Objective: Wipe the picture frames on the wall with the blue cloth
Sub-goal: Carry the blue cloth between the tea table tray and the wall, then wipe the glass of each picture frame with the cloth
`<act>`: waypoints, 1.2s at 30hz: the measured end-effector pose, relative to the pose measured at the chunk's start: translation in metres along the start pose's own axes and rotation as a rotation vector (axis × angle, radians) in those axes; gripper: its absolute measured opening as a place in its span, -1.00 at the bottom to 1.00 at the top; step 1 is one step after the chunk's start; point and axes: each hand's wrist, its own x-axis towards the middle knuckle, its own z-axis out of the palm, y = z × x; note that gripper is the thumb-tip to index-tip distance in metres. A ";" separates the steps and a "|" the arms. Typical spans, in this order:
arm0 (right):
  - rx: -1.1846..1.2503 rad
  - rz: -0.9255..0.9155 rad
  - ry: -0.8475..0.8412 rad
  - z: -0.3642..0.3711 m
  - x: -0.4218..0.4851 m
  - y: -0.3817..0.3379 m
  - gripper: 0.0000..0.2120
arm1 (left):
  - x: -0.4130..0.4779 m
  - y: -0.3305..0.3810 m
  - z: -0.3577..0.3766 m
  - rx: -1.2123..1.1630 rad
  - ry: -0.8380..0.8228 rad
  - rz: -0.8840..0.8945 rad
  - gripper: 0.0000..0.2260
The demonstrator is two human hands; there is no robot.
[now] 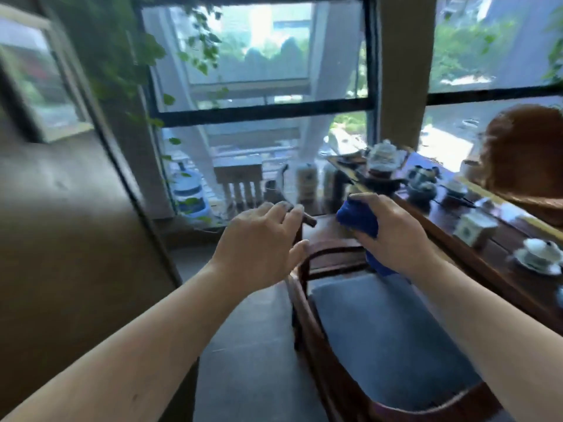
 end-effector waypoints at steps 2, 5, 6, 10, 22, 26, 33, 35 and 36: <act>0.008 -0.073 -0.017 0.014 0.021 -0.044 -0.51 | -0.023 -0.034 -0.019 0.032 -0.007 -0.064 -0.52; 0.014 -0.160 -0.035 0.037 0.050 -0.092 -0.48 | -0.050 -0.073 -0.045 0.089 0.000 -0.136 -0.51; 0.034 -0.185 -0.038 0.044 0.059 -0.108 -0.47 | -0.058 -0.085 -0.053 0.114 0.006 -0.164 -0.52; 0.141 -0.300 -0.045 0.072 0.093 -0.165 -0.47 | -0.083 -0.123 -0.088 0.200 0.004 -0.282 -0.52; 0.557 -0.625 -0.099 0.119 0.173 -0.296 -0.52 | -0.132 -0.169 -0.190 0.582 -0.043 -0.619 -0.49; 0.692 -0.713 -0.141 0.118 0.181 -0.340 -0.51 | -0.150 -0.161 -0.229 0.704 -0.058 -0.677 -0.51; 0.870 -0.844 -0.181 0.086 0.155 -0.416 -0.52 | -0.184 -0.129 -0.304 0.881 -0.143 -0.798 -0.46; 0.896 -0.888 -0.187 0.072 0.147 -0.434 -0.51 | -0.194 -0.120 -0.323 0.918 -0.172 -0.823 -0.44; 0.909 -0.913 -0.175 0.063 0.142 -0.448 -0.51 | -0.202 -0.113 -0.336 0.954 -0.180 -0.830 -0.44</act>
